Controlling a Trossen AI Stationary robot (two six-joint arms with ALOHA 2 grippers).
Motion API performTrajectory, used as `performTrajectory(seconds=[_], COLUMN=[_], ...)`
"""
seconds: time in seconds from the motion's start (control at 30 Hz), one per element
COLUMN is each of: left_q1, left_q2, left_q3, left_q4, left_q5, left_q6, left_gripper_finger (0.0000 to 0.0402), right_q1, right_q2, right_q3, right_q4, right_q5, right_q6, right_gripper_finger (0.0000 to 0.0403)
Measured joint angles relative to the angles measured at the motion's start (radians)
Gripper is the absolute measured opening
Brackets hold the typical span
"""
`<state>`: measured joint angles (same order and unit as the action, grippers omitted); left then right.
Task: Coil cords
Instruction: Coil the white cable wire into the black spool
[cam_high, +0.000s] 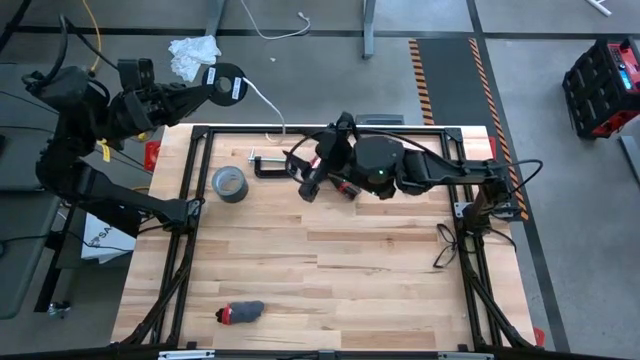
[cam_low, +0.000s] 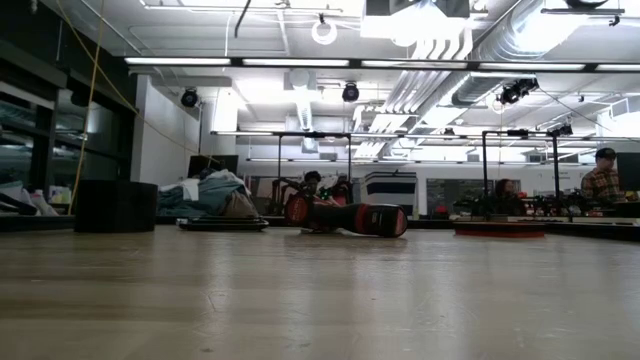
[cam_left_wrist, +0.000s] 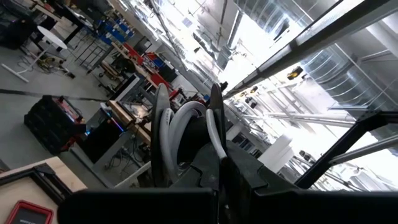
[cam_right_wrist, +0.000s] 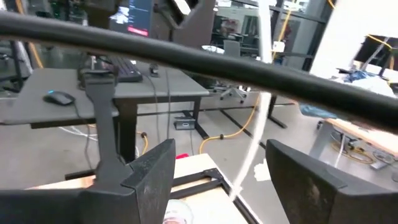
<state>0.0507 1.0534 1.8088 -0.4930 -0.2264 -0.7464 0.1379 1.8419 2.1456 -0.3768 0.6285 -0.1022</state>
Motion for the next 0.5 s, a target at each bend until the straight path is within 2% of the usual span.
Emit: performTrajectory(seconds=[0.37,0.5], left_q1=[0.000,0.000], left_q2=[0.000,0.000], left_q3=[0.000,0.000], left_q4=[0.045,0.048], left_q5=[0.006,0.007], left_q6=[0.008,0.011], left_gripper_finger=[0.0000,0.0000], right_q1=[-0.079,-0.096], right_q2=[0.023,0.033], right_q3=[0.000,0.000], right_q4=[-0.047,-0.073], right_q5=[-0.040,-0.088], right_q6=[0.090,0.115], right_gripper_finger=[0.0243,0.0235])
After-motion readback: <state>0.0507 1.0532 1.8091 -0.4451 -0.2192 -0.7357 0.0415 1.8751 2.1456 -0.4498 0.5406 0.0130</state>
